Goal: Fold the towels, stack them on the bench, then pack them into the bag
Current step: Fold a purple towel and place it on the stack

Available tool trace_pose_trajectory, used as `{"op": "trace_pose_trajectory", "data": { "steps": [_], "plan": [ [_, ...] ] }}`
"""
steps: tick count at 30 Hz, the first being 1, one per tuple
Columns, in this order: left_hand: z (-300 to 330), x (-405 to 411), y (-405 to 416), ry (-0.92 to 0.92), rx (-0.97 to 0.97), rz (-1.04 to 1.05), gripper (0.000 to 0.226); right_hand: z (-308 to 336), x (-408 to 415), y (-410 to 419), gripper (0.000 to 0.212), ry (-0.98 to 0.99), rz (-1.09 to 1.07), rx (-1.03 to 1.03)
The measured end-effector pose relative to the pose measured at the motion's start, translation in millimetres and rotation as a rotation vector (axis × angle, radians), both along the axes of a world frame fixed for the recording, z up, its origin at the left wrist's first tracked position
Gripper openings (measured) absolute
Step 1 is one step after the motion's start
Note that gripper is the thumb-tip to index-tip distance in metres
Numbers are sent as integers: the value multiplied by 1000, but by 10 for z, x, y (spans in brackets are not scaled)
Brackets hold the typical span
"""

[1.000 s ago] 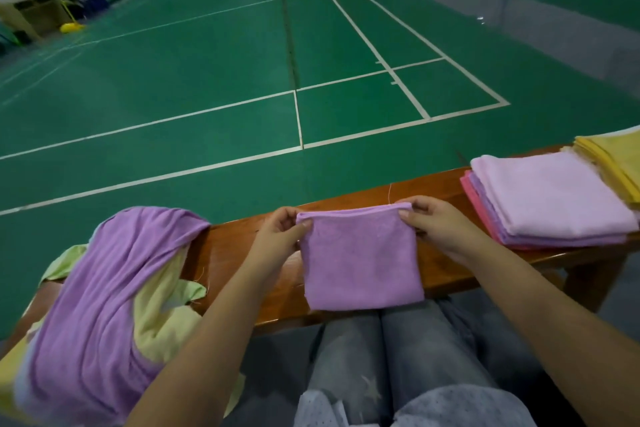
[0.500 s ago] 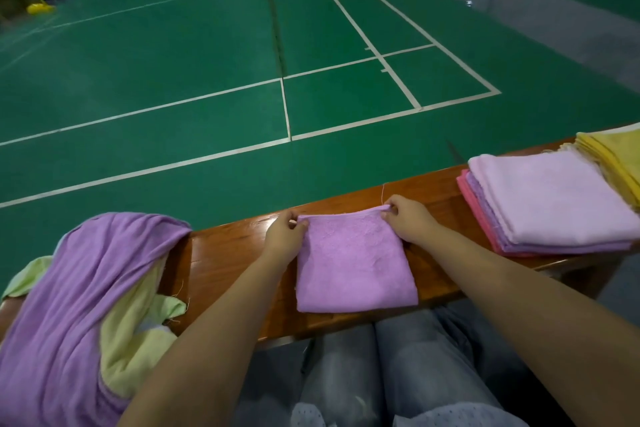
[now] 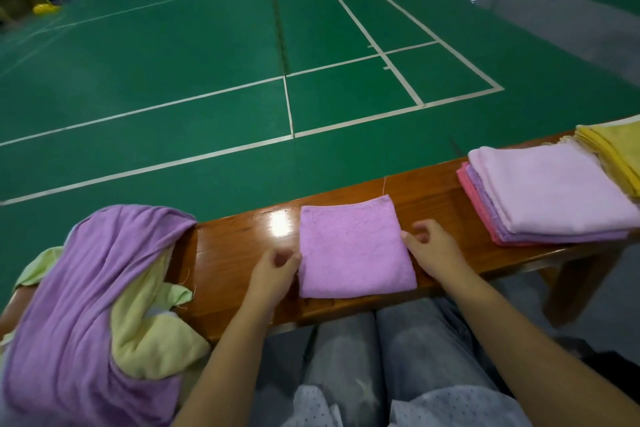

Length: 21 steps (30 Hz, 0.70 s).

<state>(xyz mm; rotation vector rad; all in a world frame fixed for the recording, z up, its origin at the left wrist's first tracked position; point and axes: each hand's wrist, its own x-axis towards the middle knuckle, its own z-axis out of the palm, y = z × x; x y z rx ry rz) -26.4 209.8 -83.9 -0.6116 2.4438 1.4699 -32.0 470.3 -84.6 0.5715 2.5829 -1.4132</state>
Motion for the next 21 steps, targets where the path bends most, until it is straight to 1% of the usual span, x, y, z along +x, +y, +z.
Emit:
{"op": "trace_pose_trajectory", "data": {
  "steps": [3, 6, 9, 12, 14, 16, 18, 21],
  "plan": [
    [29, 410, 16, -9, 26, -30, 16, -88, 335, 30, 33, 23, -81, -122],
    [34, 545, 57, 26, -4, -74, 15, -106, 486, -20, 22, 8, -49, -180],
    [21, 532, 89, 91, -13, -68, 8, -81, 543, -71, 23, 26, 4, -183],
    [40, 523, 136, 180, 11, -57, 13, -55, 567, -78, 22, 108, 56, -222],
    [28, 508, 147, 166, 70, -29, 9, -42, 567, -76, 18, 123, 82, -257],
    [29, 504, 154, 117, 136, 11, 13, -54, 565, -74, 16, 110, 90, -261],
    [29, 509, 163, 96, 175, 34, 13, -86, 562, -66, 16, 76, 88, -242],
    [36, 532, 156, 98, 209, 29, 11, -117, 560, -51, 15, 41, 29, -235]
  ]
}}
